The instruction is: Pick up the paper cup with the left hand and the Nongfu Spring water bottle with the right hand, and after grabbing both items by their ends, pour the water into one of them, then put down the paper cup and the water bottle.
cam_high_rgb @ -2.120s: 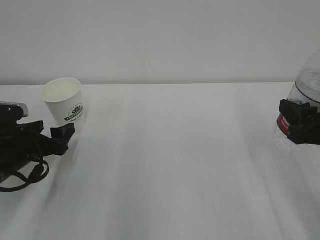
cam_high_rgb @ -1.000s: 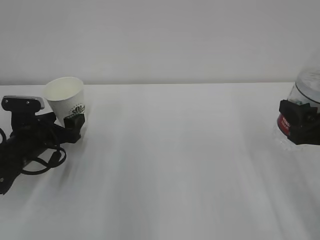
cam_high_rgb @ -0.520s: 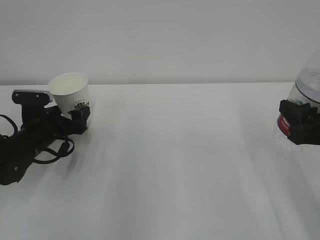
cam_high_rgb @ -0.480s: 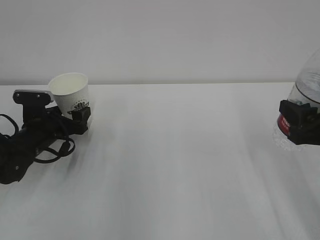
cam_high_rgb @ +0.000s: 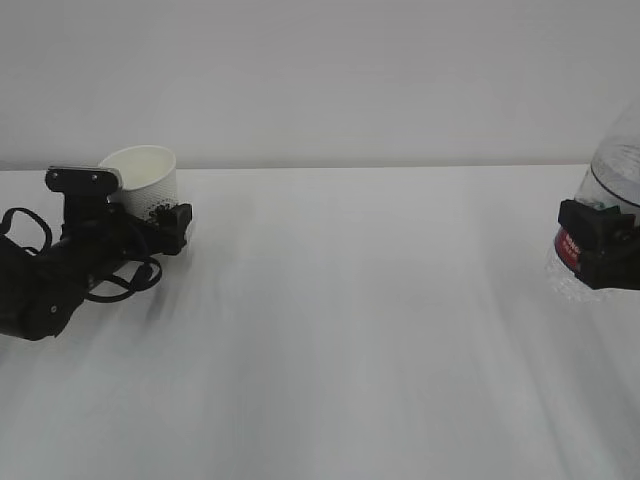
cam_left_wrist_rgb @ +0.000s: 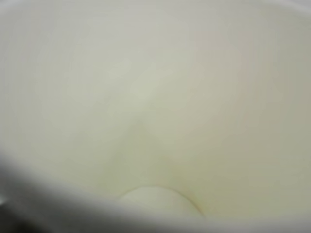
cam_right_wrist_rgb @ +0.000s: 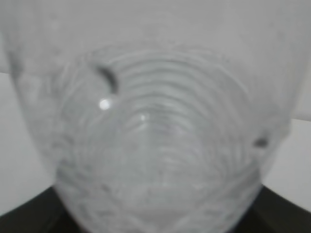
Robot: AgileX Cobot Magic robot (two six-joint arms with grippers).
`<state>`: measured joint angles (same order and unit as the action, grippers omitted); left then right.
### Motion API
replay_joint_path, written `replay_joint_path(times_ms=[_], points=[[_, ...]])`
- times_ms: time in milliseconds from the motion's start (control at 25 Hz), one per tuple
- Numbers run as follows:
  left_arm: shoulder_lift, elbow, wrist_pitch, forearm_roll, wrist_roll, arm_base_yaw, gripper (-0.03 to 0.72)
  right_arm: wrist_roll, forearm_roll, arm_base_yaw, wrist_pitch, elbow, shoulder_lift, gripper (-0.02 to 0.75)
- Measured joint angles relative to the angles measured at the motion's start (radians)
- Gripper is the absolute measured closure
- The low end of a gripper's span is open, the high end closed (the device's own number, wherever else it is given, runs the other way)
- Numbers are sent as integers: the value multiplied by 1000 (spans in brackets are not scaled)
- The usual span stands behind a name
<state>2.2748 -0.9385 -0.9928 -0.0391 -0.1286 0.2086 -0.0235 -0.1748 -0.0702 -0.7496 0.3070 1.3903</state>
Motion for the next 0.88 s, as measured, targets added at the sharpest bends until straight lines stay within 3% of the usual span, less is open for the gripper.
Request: replay_joint_path(times_ms=[120, 400, 880], points=[[14, -15, 21, 0, 0, 0, 6, 0, 0, 0, 0, 0, 0, 260], [18, -17, 23, 0, 0, 0, 117, 0, 0, 0, 0, 0, 0, 260], [-74, 64, 40, -19, 0, 0, 126, 0, 0, 0, 0, 0, 0, 260]])
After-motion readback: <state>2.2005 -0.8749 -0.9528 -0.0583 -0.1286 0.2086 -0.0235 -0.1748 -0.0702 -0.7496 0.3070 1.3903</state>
